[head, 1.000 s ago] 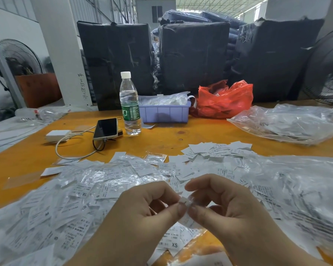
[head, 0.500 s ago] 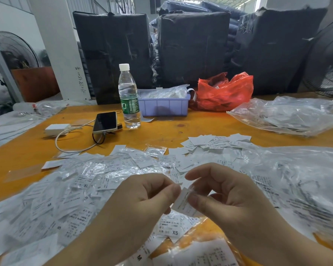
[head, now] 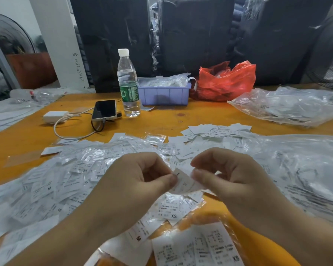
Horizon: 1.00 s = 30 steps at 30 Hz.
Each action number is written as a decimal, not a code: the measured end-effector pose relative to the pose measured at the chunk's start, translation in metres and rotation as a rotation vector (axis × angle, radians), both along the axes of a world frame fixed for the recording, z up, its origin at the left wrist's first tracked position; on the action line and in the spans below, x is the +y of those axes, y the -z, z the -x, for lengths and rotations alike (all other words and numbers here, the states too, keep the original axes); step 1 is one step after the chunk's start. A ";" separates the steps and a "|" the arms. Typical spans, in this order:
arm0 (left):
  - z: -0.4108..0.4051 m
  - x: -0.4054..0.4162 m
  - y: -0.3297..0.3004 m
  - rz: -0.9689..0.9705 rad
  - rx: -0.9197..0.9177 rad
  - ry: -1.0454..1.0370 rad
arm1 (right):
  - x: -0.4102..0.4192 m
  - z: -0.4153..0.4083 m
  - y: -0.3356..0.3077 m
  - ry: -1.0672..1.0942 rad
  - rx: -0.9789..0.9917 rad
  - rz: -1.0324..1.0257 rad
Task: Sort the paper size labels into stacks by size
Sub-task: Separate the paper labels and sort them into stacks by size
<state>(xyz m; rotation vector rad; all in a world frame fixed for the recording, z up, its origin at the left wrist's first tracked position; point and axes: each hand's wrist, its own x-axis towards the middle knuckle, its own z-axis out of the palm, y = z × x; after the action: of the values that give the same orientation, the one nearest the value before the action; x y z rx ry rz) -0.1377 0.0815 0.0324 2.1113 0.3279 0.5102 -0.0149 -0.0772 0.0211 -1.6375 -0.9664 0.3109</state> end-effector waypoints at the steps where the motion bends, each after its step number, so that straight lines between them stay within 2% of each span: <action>1: 0.000 0.002 0.001 0.012 0.011 -0.005 | -0.001 -0.004 0.000 0.047 -0.075 0.023; 4: 0.000 0.006 0.002 0.019 0.044 -0.031 | -0.003 -0.015 0.000 0.131 -0.358 0.233; 7: -0.001 0.010 0.004 -0.075 0.031 -0.096 | -0.003 -0.025 0.004 0.173 -0.532 0.489; 11: 0.000 0.014 0.005 -0.253 -0.079 -0.213 | -0.003 -0.028 0.006 0.165 -0.599 0.637; 14: 0.000 0.011 0.004 -0.357 -0.053 -0.233 | -0.004 -0.023 0.005 0.156 -0.565 0.735; 17: 0.000 0.008 0.007 -0.411 0.051 -0.198 | -0.005 -0.021 0.003 0.171 -0.582 0.717; 21: 0.000 0.010 0.012 -0.374 0.127 -0.168 | -0.004 -0.022 0.003 0.175 -0.577 0.672; 25: 0.000 0.008 0.012 -0.327 0.136 -0.132 | -0.003 -0.024 0.006 0.207 -0.610 0.580; 28: 0.000 0.005 0.011 -0.301 0.108 -0.117 | -0.003 -0.023 0.005 0.248 -0.616 0.465; 30: 0.000 0.003 0.010 -0.272 0.081 -0.096 | -0.003 -0.021 0.002 0.269 -0.543 0.294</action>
<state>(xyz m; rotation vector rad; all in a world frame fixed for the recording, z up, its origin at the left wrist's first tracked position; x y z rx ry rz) -0.1372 0.0847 0.0225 2.3928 0.4278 0.5522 0.0065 -0.0806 0.0188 -2.1562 -1.1143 -0.1991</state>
